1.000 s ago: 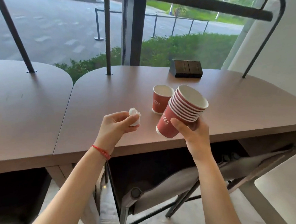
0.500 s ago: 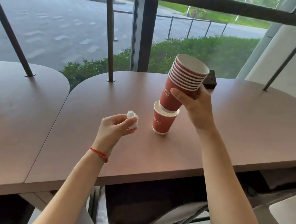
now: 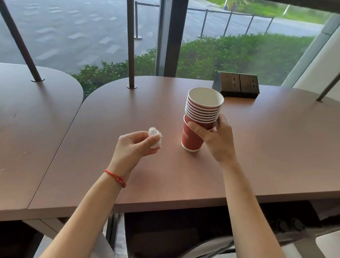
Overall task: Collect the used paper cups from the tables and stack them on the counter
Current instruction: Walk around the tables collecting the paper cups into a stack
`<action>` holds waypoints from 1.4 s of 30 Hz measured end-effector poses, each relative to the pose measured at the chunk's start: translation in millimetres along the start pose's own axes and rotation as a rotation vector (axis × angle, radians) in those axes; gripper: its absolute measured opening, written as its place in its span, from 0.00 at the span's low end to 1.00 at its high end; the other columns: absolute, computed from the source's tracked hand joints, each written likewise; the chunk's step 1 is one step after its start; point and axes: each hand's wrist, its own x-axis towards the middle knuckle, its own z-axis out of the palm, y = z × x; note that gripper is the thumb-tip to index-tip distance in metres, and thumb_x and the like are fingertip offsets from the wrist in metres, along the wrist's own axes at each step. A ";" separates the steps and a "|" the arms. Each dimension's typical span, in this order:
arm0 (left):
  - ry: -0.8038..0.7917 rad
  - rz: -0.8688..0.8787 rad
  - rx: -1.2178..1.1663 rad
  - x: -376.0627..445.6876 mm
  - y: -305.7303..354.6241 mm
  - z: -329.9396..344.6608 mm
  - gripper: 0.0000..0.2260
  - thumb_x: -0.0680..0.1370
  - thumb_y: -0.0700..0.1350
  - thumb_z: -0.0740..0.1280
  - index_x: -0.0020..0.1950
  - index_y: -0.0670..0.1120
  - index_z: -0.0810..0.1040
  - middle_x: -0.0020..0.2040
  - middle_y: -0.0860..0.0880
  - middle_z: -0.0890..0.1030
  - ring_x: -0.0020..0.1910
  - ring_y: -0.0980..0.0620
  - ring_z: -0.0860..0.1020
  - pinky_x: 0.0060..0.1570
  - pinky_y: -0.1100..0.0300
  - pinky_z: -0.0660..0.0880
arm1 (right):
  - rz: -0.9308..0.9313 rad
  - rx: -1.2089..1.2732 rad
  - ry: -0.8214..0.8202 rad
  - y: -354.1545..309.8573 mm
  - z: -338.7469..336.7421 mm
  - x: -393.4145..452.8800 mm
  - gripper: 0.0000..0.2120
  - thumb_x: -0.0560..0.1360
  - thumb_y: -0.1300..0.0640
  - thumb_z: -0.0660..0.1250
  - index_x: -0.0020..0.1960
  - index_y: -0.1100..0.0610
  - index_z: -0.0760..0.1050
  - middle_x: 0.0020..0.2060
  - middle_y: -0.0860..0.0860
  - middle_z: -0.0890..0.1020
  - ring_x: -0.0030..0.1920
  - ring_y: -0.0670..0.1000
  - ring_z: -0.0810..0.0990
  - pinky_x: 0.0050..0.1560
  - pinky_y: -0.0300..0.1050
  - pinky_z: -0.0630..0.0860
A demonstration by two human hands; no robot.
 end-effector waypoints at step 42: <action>-0.421 -0.113 0.053 -129.1 -17.1 26.3 0.05 0.69 0.49 0.72 0.40 0.49 0.85 0.41 0.47 0.85 0.44 0.48 0.83 0.43 0.62 0.79 | 0.134 0.044 0.396 -23.1 -56.9 -259.9 0.25 0.58 0.42 0.73 0.53 0.42 0.71 0.50 0.37 0.78 0.50 0.34 0.78 0.43 0.26 0.74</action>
